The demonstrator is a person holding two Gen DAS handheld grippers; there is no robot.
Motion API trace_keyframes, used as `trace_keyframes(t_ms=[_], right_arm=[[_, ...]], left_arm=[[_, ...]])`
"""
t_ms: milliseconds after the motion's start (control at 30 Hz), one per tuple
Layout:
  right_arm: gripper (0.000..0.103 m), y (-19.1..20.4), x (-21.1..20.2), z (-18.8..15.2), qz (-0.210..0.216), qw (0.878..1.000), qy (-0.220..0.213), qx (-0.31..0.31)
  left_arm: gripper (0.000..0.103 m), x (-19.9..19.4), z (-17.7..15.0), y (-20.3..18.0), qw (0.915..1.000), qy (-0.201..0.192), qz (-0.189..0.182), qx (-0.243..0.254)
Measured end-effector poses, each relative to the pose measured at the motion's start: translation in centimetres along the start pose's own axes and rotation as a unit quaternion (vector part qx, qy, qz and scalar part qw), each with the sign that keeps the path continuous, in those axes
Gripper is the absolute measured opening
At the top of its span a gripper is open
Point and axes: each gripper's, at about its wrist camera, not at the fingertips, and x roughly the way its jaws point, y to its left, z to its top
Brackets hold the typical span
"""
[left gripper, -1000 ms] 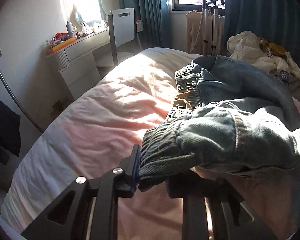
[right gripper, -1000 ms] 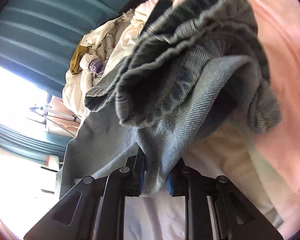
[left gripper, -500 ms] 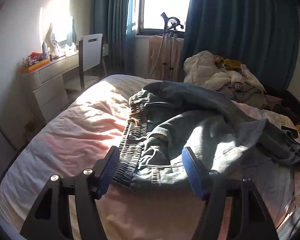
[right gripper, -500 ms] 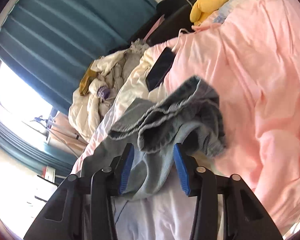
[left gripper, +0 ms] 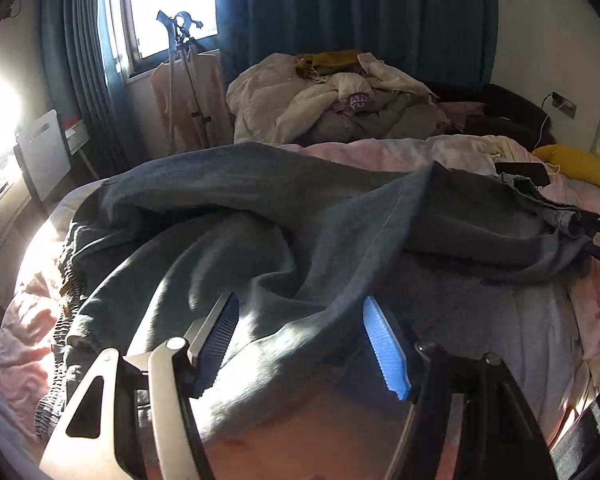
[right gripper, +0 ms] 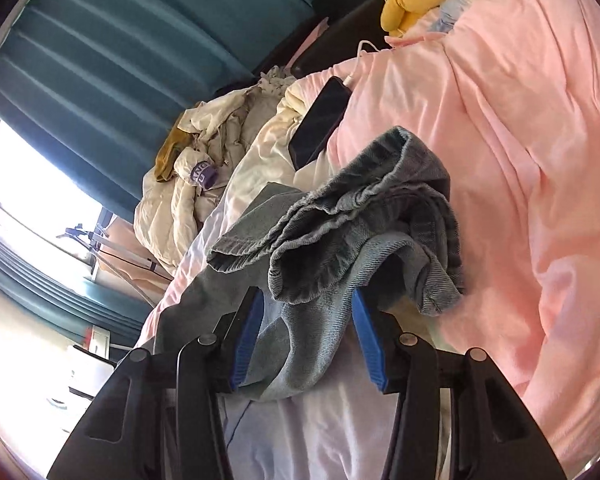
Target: Fold clothes
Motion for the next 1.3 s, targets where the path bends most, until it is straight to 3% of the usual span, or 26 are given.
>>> trace_keyframes(t_ms=[167, 267, 433, 500, 600, 1000, 1133, 1300], right_arm=[[0.046, 0.7, 1.2, -0.2, 0.002, 1.0, 0.0, -0.016], [0.05, 0.8, 2.0, -0.2, 0.007, 1.0, 0.001, -0.019], [0.05, 0.7, 3.1, 0.0, 0.0, 1.0, 0.0, -0.019], [0.05, 0.4, 3.6, 0.1, -0.003, 1.0, 0.004, -0.012], [0.05, 0.0, 4.1, 0.1, -0.005, 1.0, 0.008, -0.004], [0.05, 0.5, 2.5, 0.0, -0.001, 1.0, -0.012, -0.025], [0.05, 0.2, 1.1, 0.1, 0.004, 0.999, -0.027, -0.024], [0.05, -0.4, -1.2, 0.6, 0.01, 0.999, -0.038, -0.009]], left_arm=[[0.066, 3.8, 1.4, -3.6, 0.9996, 0.009, -0.012, 0.025], [0.065, 5.8, 1.6, -4.6, 0.9993, 0.017, 0.003, 0.032], [0.04, 8.5, 1.4, -4.3, 0.9988, 0.042, 0.017, 0.019], [0.019, 9.0, 1.3, -4.0, 0.9986, 0.047, 0.02, 0.013], [0.005, 8.7, 1.2, -3.6, 0.9985, 0.05, 0.023, 0.003], [0.003, -2.3, -0.6, -2.7, 0.9997, -0.023, -0.007, -0.006], [0.003, -5.4, -3.1, -1.7, 0.999, -0.025, -0.029, -0.023], [0.003, -7.1, -7.4, -0.1, 0.995, -0.011, -0.051, -0.085]])
